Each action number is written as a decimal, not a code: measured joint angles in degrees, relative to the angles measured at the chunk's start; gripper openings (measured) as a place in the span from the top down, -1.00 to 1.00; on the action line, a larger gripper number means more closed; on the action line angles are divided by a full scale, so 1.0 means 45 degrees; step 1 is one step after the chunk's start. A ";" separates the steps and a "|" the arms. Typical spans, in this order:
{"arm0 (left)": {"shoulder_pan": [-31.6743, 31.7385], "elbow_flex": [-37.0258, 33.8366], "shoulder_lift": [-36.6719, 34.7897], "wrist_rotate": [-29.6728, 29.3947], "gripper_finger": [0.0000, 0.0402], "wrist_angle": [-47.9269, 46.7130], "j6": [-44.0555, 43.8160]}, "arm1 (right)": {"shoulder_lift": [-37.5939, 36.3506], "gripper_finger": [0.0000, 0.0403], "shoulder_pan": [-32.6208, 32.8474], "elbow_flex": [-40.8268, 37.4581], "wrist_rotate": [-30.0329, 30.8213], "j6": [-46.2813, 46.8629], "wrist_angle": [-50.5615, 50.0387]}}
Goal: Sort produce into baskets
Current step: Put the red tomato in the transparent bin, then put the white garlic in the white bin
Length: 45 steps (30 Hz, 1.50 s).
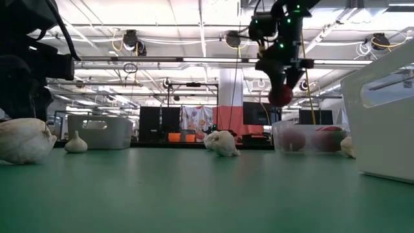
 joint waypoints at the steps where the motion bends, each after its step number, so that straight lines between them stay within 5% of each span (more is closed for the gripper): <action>1: 0.0000 0.0000 -0.0004 -0.0012 -0.70 0.0004 0.0020 | 0.0003 -0.18 -0.0215 -0.0064 -0.0103 -0.0169 0.0055; 6: 0.0014 0.0005 -0.0005 -0.2519 -0.70 0.0339 0.3094 | 0.0003 -0.18 -0.1143 -0.0744 -0.0879 -0.0287 0.0223; 29: 0.0004 0.0005 0.0000 -0.2433 -0.70 0.0460 0.3283 | 0.0006 -0.20 -0.2343 -0.3504 -0.0455 0.0123 0.2794; 45: 0.0004 0.0005 -0.0005 -0.2594 -0.70 0.9218 0.3293 | 0.0003 -0.73 -0.2348 -0.3504 -0.1812 -0.0185 0.2304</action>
